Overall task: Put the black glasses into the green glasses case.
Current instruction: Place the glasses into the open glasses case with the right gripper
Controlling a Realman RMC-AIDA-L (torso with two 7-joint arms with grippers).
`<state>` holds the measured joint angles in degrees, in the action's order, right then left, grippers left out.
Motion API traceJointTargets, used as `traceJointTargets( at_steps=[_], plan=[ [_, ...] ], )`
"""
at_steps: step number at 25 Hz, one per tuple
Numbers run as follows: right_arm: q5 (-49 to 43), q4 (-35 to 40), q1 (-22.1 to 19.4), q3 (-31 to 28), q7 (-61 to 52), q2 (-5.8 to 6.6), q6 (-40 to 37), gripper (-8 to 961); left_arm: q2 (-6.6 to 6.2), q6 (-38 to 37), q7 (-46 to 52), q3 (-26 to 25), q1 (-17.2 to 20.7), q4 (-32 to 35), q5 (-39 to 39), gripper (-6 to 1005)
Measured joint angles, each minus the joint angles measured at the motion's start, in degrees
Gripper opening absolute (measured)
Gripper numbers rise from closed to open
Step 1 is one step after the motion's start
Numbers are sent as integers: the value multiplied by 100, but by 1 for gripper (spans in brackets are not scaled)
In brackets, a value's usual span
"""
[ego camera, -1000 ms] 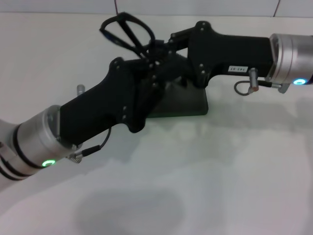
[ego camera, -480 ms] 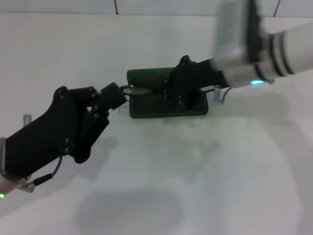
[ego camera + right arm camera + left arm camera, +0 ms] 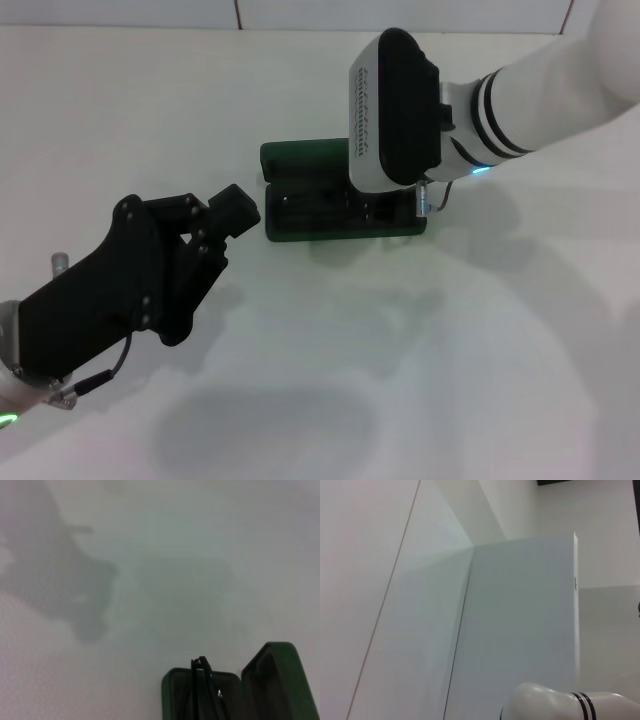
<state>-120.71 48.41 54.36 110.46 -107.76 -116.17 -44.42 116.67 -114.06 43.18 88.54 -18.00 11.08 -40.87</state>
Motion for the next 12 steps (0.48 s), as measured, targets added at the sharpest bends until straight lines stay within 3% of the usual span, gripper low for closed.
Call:
traceJointTargets(
  at_steps=[12],
  plan=[
    [-39, 28, -121, 227, -4, -2, 425, 43, 31, 7, 30, -11, -55, -10, 42, 31]
  ],
)
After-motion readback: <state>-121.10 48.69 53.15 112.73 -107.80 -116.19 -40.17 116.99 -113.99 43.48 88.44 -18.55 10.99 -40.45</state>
